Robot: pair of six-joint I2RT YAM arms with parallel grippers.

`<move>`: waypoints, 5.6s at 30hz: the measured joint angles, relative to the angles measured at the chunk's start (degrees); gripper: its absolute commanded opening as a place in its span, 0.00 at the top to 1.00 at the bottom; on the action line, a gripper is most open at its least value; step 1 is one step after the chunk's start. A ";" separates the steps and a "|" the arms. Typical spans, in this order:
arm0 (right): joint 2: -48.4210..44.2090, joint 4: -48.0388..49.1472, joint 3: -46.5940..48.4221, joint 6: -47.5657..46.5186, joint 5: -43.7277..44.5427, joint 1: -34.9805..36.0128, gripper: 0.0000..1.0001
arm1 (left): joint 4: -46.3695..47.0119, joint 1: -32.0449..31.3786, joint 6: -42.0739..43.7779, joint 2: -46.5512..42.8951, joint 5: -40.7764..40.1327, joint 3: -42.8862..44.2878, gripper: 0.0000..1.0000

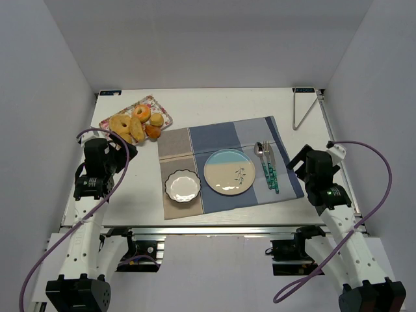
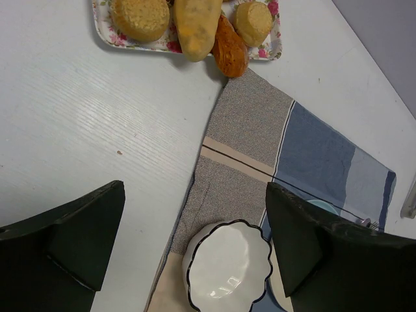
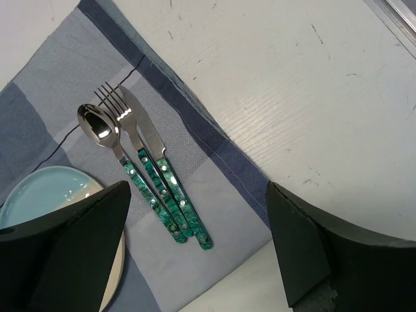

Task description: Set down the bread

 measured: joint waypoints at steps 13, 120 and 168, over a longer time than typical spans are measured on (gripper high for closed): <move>7.17 4.94 1.33 -4.63 -3.32 0.00 0.11 | 0.24 0.00 -0.02 0.63 0.11 0.00 0.02; 32.30 87.95 -2.89 22.18 -46.38 20.35 0.60 | 83.03 -27.76 -13.44 28.98 42.88 -15.56 0.02; 22.49 64.15 3.45 1.70 -19.34 31.54 0.46 | 85.94 -43.52 -11.15 34.80 41.68 -9.90 0.73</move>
